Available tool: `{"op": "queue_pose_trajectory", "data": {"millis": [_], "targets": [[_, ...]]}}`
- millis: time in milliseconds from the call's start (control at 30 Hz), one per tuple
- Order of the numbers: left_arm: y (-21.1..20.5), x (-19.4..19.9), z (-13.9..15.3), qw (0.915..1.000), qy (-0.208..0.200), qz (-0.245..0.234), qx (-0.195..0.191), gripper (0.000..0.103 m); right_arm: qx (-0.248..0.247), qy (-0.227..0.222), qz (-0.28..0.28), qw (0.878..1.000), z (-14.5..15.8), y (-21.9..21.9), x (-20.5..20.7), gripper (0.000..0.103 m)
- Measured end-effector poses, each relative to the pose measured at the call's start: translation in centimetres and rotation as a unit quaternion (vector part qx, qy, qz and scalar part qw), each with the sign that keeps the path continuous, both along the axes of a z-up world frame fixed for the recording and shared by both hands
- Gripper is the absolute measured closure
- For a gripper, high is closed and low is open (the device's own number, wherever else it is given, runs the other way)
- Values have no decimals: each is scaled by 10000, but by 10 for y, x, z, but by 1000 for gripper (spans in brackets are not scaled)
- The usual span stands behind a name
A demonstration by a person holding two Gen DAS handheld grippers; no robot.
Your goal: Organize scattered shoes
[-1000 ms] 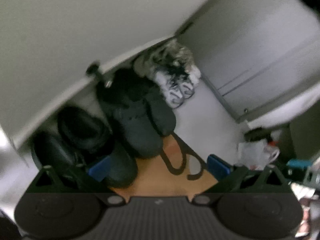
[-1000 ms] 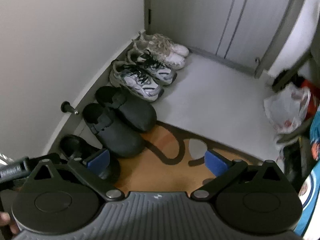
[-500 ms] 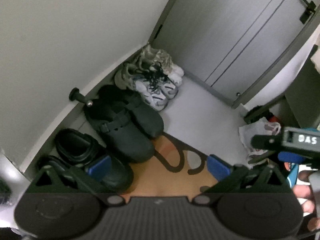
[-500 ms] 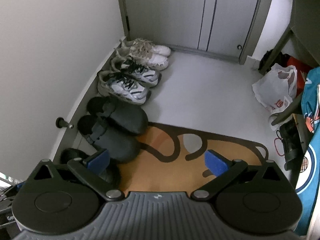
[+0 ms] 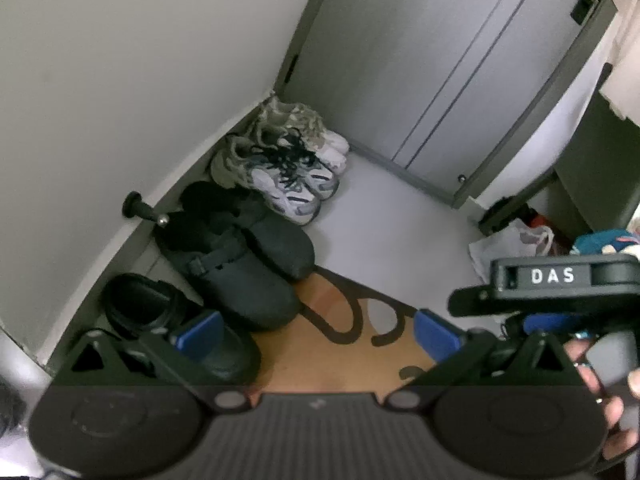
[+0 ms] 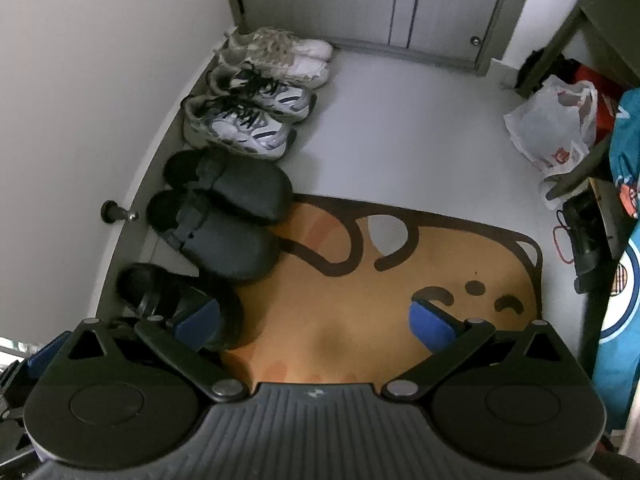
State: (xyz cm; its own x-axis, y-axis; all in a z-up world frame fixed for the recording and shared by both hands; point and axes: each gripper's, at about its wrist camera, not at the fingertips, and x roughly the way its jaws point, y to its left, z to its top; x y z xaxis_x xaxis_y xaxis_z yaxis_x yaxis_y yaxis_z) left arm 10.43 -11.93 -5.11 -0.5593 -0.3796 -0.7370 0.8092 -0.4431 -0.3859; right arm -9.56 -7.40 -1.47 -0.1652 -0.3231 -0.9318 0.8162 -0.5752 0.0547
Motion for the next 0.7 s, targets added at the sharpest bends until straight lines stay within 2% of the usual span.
{"op": "queue_pose_trajectory", "data": {"millis": [167, 333, 400, 700], "targets": [[-4, -2, -8, 9998, -106, 53, 127, 0, -75, -46, 69, 9999, 1, -6, 5, 0], [-6, 1, -11, 9997, -175, 83, 177, 0, 41, -313, -17, 9995, -6, -12, 6, 0], [-8, 3, -12, 9996, -162, 134, 202, 0, 22, -307, -108, 9995, -6, -14, 5, 0], [-15, 7, -25, 9980, -197, 299, 518, 0, 92, -339, 99, 9993, -11, -25, 10, 0]]}}
